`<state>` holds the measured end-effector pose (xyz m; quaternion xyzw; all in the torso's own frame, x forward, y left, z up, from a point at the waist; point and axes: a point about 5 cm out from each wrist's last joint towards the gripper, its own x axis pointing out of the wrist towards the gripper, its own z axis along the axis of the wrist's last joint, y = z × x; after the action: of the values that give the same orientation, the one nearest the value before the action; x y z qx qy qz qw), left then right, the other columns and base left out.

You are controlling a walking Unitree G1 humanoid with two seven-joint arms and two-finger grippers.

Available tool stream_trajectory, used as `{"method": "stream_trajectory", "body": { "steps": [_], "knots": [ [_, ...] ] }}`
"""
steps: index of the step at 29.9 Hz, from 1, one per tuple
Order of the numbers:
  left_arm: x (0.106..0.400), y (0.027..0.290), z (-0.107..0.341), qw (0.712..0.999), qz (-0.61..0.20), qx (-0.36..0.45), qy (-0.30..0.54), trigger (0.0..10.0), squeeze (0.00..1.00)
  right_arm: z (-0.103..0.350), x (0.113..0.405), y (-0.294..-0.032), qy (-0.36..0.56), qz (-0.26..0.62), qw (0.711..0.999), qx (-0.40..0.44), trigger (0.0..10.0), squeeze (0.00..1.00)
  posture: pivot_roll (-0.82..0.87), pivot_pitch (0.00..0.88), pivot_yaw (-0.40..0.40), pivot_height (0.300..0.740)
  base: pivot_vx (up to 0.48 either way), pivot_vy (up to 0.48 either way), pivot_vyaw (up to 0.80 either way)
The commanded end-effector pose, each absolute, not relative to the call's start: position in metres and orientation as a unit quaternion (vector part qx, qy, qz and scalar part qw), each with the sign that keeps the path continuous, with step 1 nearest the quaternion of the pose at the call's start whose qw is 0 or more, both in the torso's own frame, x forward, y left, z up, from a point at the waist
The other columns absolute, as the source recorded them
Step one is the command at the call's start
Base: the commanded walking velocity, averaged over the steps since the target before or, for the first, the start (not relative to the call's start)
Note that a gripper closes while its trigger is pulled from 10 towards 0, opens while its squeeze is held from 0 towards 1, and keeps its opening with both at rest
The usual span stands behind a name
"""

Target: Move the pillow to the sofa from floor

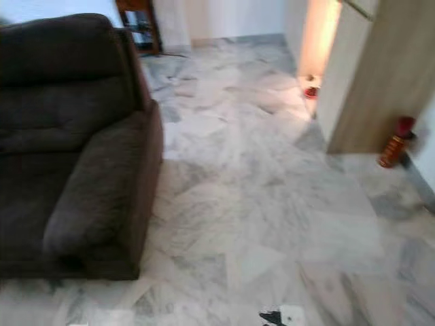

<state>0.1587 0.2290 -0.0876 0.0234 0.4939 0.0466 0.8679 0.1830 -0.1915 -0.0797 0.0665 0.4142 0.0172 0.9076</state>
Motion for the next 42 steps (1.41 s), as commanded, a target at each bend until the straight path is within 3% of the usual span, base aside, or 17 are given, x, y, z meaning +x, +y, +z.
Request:
{"method": "stream_trajectory", "body": {
  "steps": [1,11,42],
  "knots": [
    [0.144,0.236,-0.092,0.856,0.046,0.037,0.513,10.0,0.0,-0.082,0.181,-0.184,0.417,0.017,0.905,0.08,10.0,0.0,-0.06,0.145,0.063,0.74,0.0,0.0,0.8],
    [0.138,0.241,-0.093,0.85,0.039,0.06,0.522,10.0,0.0,-0.083,0.178,-0.186,0.421,-0.007,0.901,0.101,10.0,0.0,-0.06,0.14,0.065,0.74,0.0,0.0,0.0],
    [0.153,0.233,-0.089,0.858,0.019,0.07,0.509,10.0,0.0,-0.08,0.186,-0.191,0.41,-0.042,0.904,0.116,10.0,0.0,-0.07,0.105,0.081,0.74,0.0,0.455,0.0]
  ]
}}
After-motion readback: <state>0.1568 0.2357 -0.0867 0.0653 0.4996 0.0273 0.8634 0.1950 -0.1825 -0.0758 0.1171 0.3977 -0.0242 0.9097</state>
